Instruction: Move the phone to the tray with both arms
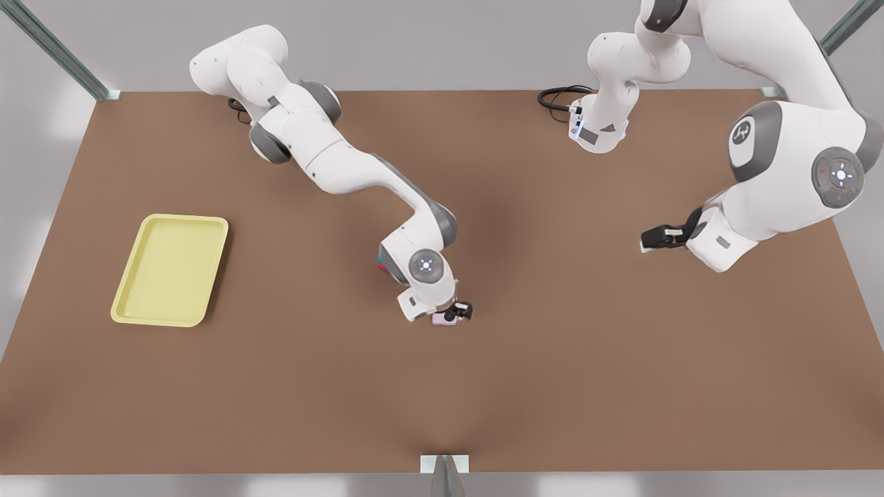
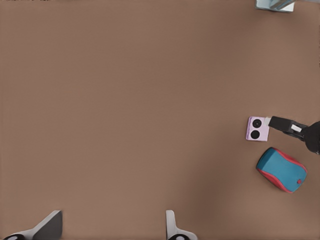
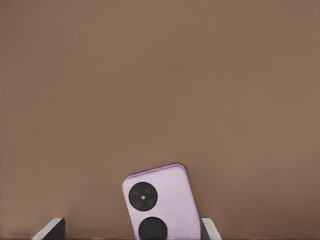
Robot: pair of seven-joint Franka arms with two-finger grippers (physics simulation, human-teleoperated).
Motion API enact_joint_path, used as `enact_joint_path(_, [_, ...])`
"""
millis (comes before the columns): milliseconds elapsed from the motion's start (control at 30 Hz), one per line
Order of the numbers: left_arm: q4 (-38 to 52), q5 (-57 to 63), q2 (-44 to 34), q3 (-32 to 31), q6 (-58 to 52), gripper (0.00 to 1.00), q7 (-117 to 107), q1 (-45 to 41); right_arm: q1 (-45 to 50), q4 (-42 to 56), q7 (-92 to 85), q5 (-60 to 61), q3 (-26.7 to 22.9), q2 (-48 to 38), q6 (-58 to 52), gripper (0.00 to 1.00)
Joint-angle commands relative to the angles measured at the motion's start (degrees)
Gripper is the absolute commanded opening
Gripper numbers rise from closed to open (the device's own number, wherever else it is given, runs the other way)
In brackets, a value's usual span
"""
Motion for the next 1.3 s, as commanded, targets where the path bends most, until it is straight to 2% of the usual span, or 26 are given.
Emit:
enact_joint_path(0, [0.0, -0.1, -0.2, 0.1, 0.0, 1.0, 5.6, -0.1, 0.1, -0.8, 13.5, 0.0, 0.5, -0.4, 0.3, 1.0])
enact_joint_path(300, [-0.1, 0.0, -0.1, 0.1, -0.1, 1.0, 4.9, -0.1, 1.0, -1.2, -3.0, 0.0, 0.0, 0.2, 0.1, 1.0])
enact_joint_path(500, [-0.2, -0.1, -0.2, 0.1, -0.1, 1.0, 4.8, -0.1, 1.4, -1.5, -27.2, 0.1, -1.3, 0.9, -0.8, 1.0])
enact_joint_path(733, [-0.3, -0.1, -0.3, -0.1, -0.6, 1.0, 4.8, -0.1, 1.4, -1.4, -27.5, 0.2, -1.0, 2.3, -0.7, 1.0])
enact_joint_path(867, [-0.3, -0.1, -0.3, -0.1, -1.0, 1.0, 4.8, -0.1, 1.3, -1.5, -34.2, 0.2, -1.3, 3.6, -0.9, 1.0])
enact_joint_path(1000, [-0.3, -0.1, -0.4, 0.0, -1.1, 1.0, 4.8, -0.1, 3.5, 1.7, -33.1, 2.1, -2.2, 6.6, -2.0, 1.0])
enact_joint_path(1267, [-0.2, -0.3, -0.4, -0.1, -1.3, 1.0, 4.8, -0.1, 3.9, 3.4, -29.8, 2.2, -4.0, 6.7, -1.1, 1.0])
